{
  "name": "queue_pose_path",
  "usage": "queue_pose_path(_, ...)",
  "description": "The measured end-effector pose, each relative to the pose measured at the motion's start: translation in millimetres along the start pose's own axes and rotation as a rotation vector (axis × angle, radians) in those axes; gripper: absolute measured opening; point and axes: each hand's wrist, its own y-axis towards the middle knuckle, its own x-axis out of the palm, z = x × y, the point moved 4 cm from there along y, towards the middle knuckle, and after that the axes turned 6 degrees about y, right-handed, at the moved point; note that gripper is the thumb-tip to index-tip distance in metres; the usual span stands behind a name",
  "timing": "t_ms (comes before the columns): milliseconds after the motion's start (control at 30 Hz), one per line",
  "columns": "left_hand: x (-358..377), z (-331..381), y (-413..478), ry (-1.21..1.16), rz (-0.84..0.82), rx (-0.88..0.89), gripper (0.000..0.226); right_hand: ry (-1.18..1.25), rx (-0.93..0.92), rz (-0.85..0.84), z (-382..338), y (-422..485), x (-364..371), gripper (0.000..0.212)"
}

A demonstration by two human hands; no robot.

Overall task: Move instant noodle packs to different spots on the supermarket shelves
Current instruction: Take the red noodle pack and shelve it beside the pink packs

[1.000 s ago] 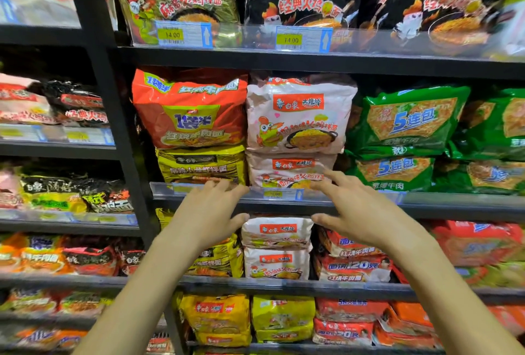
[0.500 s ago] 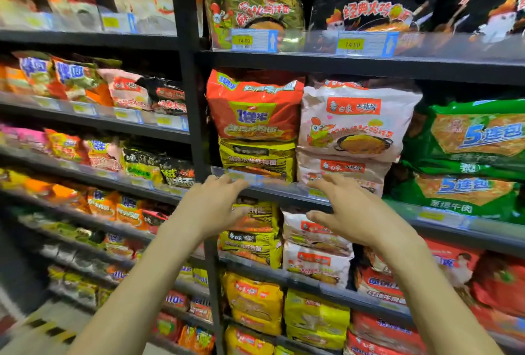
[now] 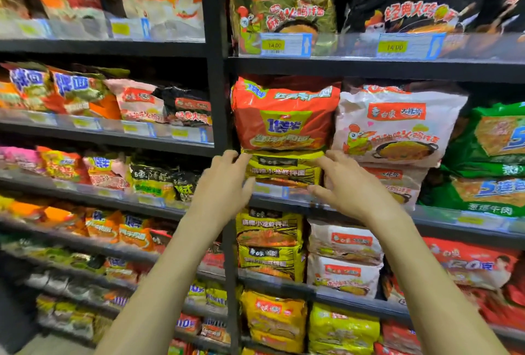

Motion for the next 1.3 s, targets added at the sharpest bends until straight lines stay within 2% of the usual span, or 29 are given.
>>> queue_pose_path(200,18,-6,27,-0.371,0.287,0.0,0.067,0.186,0.077,0.272,-9,23,12,0.073)
queue_pose_path(500,45,12,50,-0.707,0.359,-0.032,0.095,0.433,0.044,0.549,-4,47,36,0.085)
queue_pose_path(800,61,15,74,-0.767,0.464,-0.053,0.094,0.546,-0.009,0.754,-4,76,54,0.082)
queue_pose_path(1067,66,11,85,-0.737,0.563,-0.024,0.098,0.671,-0.066,0.812,5,98,58,0.101)
queue_pose_path(1300,71,13,85,-0.804,0.589,-0.048,0.104,0.69,-0.092,0.874,6,99,63,0.102)
